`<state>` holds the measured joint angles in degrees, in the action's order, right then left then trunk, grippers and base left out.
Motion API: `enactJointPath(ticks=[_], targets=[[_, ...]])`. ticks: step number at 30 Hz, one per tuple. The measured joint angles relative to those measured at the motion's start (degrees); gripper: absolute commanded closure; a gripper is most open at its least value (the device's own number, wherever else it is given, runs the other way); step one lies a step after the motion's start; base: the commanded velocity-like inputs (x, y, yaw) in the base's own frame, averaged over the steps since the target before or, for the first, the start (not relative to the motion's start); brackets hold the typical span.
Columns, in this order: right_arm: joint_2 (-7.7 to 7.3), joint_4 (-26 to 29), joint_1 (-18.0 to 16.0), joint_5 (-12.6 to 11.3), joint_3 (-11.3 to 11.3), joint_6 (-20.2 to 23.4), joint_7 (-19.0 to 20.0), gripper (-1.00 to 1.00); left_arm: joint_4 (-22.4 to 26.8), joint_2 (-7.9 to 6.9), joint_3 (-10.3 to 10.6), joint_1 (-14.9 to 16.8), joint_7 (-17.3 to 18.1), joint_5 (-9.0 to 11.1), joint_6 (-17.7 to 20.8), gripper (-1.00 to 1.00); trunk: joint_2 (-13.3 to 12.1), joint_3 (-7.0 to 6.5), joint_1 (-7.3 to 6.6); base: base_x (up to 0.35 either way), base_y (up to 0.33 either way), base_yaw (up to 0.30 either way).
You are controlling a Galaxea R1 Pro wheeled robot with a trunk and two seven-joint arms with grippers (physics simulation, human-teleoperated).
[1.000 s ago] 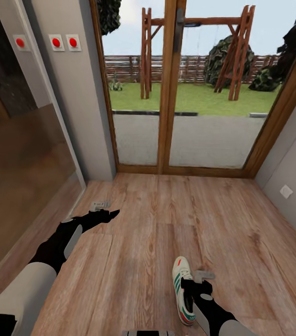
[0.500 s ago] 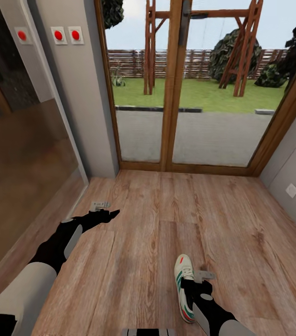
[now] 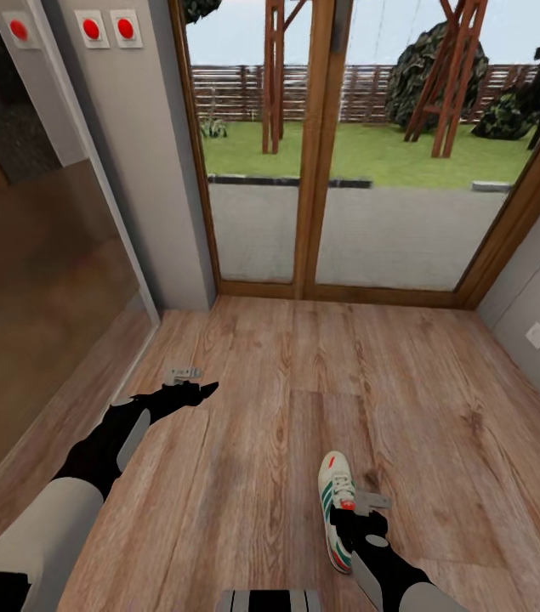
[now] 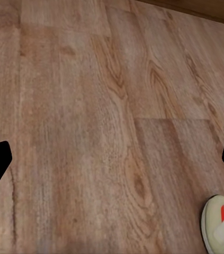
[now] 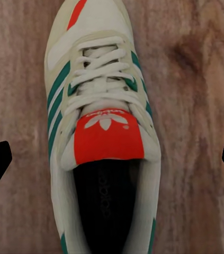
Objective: Pick up the two gym shoes and the two sandals from the corridor floor and place them onto the hallstand (shoe rack) in the corridor, making sure they are on the rack and not on the floor. Arrange them so the two gym shoes are next to each other and the two sandals are next to each other.
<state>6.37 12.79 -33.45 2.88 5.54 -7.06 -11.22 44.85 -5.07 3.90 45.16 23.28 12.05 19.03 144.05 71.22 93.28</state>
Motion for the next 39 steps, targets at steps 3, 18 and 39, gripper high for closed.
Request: enactJointPath(ticks=[3,18,39], targets=[[0.0,0.0,0.0,0.0,0.0,0.0,0.0,-1.0,0.0,-0.04,0.0,-0.1,0.0,0.0,-0.1,-1.0,0.0,0.02,0.0,0.0,0.0,0.0],[0.0,0.0,0.0,0.0,0.0,0.0,0.0,-1.0,0.0,-0.04,0.0,-0.1,0.0,0.0,-0.2,-1.0,0.0,0.03,0.0,-0.093,0.0,0.0],[0.0,0.0,0.0,0.0,0.0,0.0,0.0,-1.0,0.0,-0.04,0.0,-0.1,0.0,0.0,-0.1,-1.0,0.1,3.02,0.26,-0.002,0.0,0.0]])
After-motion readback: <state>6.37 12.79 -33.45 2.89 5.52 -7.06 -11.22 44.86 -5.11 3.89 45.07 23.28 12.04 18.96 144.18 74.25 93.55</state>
